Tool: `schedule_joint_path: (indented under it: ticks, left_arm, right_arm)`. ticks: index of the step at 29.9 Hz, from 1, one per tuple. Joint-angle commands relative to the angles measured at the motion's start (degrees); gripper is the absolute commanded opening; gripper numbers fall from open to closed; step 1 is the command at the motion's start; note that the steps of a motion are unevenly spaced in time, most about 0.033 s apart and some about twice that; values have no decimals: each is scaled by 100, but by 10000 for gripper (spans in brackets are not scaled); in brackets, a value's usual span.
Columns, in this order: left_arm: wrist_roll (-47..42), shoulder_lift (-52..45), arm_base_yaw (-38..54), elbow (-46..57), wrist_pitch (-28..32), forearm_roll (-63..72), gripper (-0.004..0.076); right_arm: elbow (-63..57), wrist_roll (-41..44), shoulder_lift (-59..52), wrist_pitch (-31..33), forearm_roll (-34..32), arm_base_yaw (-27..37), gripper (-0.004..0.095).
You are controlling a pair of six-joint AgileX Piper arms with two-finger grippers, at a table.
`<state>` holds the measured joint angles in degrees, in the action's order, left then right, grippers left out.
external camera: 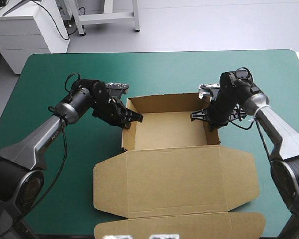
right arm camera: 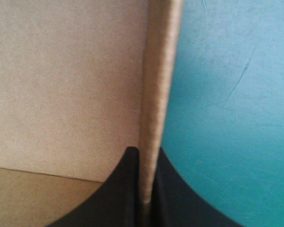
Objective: Fold the box
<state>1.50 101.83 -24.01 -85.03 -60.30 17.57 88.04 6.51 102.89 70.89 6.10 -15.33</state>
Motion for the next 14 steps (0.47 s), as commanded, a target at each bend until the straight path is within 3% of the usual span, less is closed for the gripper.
schedule_joint_path:
  ticks: [1,6,9,14]
  left_arm:
    - [341,-168,-63,-105,-12,138,-8]
    - [451,-168,-63,-105,-171,128,48]
    - [451,-168,-63,-105,-196,198,160]
    - [451,-168,-42,-105,-210,462,389]
  right_arm:
    - [170,-244,-156,-148,753,-60,-14]
    - [170,-270,-156,-131,662,-60,46]
    - [170,-313,-156,-91,662,-60,244]
    - [170,-313,-156,35,670,-60,673]
